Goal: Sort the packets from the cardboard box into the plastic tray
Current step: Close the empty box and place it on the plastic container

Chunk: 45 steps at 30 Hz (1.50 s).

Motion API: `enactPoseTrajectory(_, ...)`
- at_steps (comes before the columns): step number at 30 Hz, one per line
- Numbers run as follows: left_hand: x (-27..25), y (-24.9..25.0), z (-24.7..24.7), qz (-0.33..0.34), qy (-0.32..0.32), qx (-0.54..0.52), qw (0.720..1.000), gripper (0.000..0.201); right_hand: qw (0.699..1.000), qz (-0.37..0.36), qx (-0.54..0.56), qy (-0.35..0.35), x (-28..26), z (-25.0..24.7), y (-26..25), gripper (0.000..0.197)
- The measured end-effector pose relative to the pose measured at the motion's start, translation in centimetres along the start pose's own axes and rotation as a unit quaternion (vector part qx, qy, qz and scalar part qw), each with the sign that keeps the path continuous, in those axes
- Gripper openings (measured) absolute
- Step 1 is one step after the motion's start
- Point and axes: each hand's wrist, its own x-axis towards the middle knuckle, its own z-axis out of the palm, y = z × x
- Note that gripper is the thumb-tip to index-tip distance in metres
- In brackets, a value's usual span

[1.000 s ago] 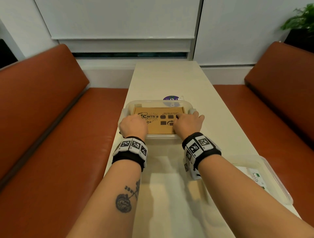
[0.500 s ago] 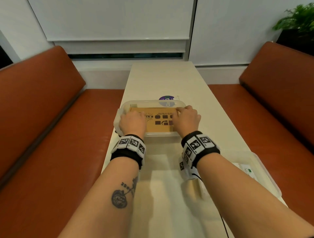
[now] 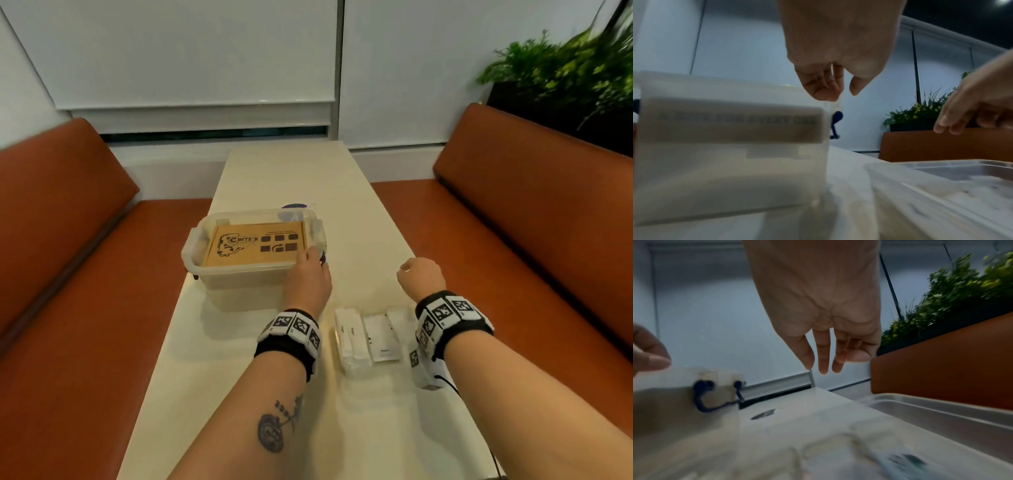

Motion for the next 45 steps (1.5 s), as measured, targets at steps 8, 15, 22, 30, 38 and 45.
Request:
enactPoseTrajectory(8, -2.0, 2.6, 3.8, -0.143, -0.168, 0.09, 0.971, 0.028, 0.989, 0.072, -0.123, -0.028, -1.9, -0.8, 6.7, 0.04)
enactPoseTrajectory(15, -3.5, 2.2, 5.6, -0.175, -0.194, 0.095, 0.961, 0.02, 0.989, 0.062, -0.07, -0.111, -2.5, -0.5, 9.4, 0.061)
enactPoseTrajectory(22, -3.6, 1.3, 5.5, -0.169, -0.179, 0.114, 0.962, 0.022, 0.988, 0.033, -0.089, -0.122, -3.3, 0.0, 8.4, 0.06)
enactPoseTrajectory(30, -4.3, -2.9, 3.1, -0.198, -0.172, 0.14, 0.955, 0.02, 0.988, -0.005, -0.08, -0.132, -5.1, 2.2, 4.8, 0.057)
enactPoseTrajectory(38, -5.3, -7.7, 0.1, -0.23, -0.146, 0.159, 0.949, 0.019, 0.985, -0.046, -0.076, -0.148, -6.7, 4.8, 0.5, 0.056)
enactPoseTrajectory(45, -5.2, -8.9, -0.4, -0.224, -0.163, 0.176, 0.944, 0.02, 0.985, -0.046, -0.078, -0.146, -6.9, 5.5, -0.5, 0.059)
